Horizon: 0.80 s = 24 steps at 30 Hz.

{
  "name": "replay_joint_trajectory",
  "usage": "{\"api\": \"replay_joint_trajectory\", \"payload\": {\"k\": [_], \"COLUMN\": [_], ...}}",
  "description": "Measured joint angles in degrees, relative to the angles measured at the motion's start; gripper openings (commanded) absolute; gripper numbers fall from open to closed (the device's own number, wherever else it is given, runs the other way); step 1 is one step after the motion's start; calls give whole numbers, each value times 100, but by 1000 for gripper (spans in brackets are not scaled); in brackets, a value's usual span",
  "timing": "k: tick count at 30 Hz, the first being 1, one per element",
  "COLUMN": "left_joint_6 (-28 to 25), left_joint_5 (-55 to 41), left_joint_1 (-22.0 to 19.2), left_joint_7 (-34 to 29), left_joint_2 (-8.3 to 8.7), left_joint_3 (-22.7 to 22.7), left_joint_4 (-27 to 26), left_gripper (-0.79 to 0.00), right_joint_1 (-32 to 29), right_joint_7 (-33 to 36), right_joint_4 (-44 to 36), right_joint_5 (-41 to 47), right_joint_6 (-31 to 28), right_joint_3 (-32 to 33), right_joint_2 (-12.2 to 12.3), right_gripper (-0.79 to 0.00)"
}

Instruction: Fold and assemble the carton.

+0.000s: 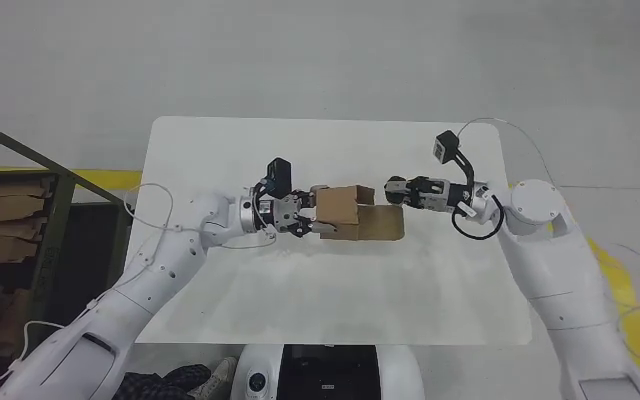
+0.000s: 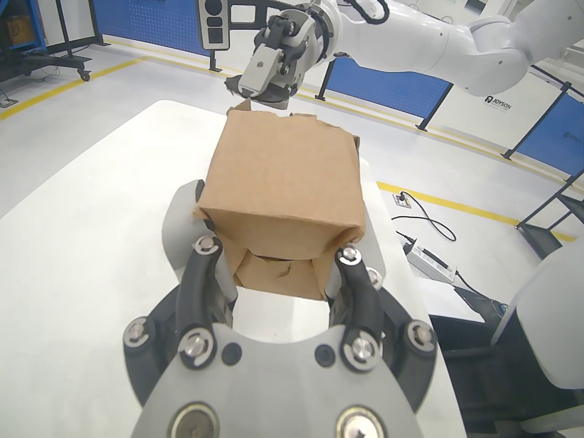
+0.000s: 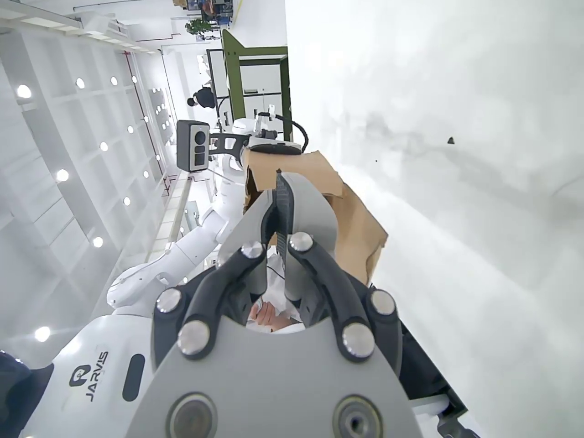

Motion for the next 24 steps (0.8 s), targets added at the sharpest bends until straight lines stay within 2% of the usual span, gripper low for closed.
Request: {"api": "replay_joint_trajectory", "payload": {"k": [7,16,20,24], "left_joint_6": [0,0,0,0], "left_joint_5": [3,-19,-43,-50], "left_joint_1": [32,13,-15,-46], "left_joint_7": [14,-24,-42,-44], "left_joint_2": [17,13,4,3], "left_joint_3": [-25,12,50,48], "left_joint_4": [-48,-85,-75,-27], "left_gripper": [-379,-372,-366,-360], "right_joint_1": [320,349,367,245], "right_joint_7": [168,278,235,199], "right_joint_4": [133,125,186,102], "right_joint_5": [-43,43,82,84], "right_joint_6": [43,-77,-115,-157], "right_joint_3": [-599,-916,-908,-538], "right_joint_2": [-115,-177,-180,-84], "right_gripper": [-785,-785,-785,-785]}}
